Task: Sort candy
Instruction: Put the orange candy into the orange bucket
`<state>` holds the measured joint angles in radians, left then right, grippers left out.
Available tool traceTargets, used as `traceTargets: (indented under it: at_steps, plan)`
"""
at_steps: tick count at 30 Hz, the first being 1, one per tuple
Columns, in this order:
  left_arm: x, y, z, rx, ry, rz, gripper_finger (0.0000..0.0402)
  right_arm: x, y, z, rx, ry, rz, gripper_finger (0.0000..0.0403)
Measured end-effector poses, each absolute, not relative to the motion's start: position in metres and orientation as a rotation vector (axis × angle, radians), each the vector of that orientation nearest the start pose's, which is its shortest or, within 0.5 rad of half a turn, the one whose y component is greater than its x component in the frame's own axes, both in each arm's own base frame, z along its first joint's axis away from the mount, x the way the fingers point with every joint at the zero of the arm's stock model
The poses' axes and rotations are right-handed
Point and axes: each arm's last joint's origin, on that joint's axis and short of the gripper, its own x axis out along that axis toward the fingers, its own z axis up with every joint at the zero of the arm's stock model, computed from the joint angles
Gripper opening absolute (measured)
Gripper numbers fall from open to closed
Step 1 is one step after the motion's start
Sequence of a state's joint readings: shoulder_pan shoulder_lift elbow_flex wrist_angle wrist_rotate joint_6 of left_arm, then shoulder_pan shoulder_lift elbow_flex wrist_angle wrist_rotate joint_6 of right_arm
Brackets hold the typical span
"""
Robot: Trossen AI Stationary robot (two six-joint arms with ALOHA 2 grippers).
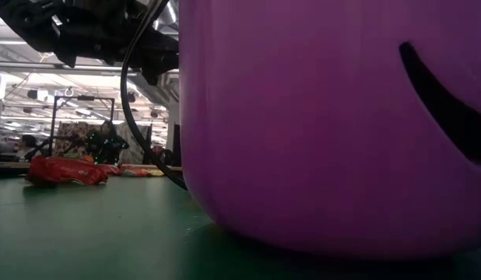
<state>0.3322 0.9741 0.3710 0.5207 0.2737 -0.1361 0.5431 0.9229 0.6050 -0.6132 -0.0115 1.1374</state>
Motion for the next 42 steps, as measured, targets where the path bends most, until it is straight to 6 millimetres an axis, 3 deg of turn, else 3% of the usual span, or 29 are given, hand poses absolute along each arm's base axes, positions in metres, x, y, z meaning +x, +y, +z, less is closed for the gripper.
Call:
traceTargets:
  at_steps: [7,14,24,35,42]
  plan:
    - [0.194,0.055,0.215,-0.147,0.175,0.047,0.016,0.139,0.087,0.201,0.757,1.282,-0.169,0.0276]
    - [0.194,0.053,0.211,-0.136,0.216,0.04,0.016,0.146,0.091,0.192,0.713,1.308,-0.19,0.0324]
    - [0.193,0.048,0.205,-0.154,0.277,0.019,0.016,0.164,0.099,0.159,0.529,1.374,-0.265,0.0351]
    - [0.195,0.041,0.205,-0.145,0.282,0.006,0.016,0.169,0.104,0.139,0.476,1.494,-0.295,0.0338]
    - [0.196,0.036,0.203,-0.173,0.303,-0.01,0.016,0.168,0.103,0.138,0.475,1.495,-0.312,0.0221]
